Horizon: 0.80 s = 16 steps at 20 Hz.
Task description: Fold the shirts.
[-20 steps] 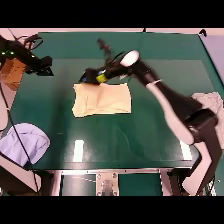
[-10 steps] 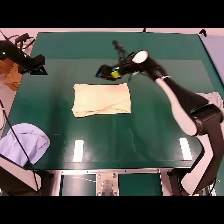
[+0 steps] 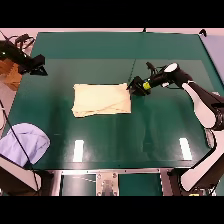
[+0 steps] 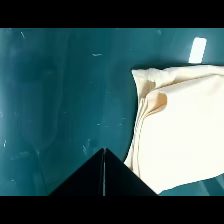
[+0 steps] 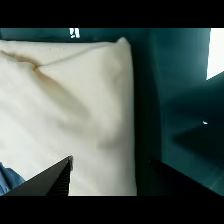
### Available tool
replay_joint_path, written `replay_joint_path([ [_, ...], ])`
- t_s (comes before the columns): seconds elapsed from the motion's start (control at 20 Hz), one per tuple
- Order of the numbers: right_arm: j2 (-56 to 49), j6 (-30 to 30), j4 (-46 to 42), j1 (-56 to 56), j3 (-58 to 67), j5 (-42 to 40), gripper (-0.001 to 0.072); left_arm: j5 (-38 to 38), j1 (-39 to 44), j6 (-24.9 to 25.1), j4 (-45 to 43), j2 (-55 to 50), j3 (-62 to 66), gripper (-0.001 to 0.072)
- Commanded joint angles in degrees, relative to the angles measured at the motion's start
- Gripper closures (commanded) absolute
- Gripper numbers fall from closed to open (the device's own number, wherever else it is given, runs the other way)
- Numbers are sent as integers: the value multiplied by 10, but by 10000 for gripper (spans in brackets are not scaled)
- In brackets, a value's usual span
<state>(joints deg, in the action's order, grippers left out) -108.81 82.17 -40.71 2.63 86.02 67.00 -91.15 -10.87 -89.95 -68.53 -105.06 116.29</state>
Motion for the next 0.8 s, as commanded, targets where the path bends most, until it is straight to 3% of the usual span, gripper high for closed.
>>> replay_joint_path([
  [0.0, -11, -30, 59, 12, -50, -25, 168, 0, 0, -1, -1, 0, 1, 683],
  [0.1, -18, -43, 88, 36, -48, -38, 171, -1, 0, -1, -1, 0, 1, 683],
  [0.15, -18, -50, 106, 47, -47, -49, 295, -1, 0, -1, -1, 0, 1, 683],
  [0.2, -18, -59, 121, 52, -42, -49, 544, 0, 0, -1, -1, 0, 1, 683],
  [0.25, -17, -62, 129, 55, -33, -45, 656, 1, 0, -1, -1, 0, 1, 684],
  [0.3, -14, -62, 129, 54, -18, -36, 693, 1, 0, 0, -1, 0, 1, 683],
  [0.5, 47, -44, 129, -2, 47, 2, 694, 0, 0, 0, -1, 0, 1, 683],
  [0.75, 166, -13, 128, -177, 99, 43, 694, -11, 0, 0, -1, 0, 1, 683],
])
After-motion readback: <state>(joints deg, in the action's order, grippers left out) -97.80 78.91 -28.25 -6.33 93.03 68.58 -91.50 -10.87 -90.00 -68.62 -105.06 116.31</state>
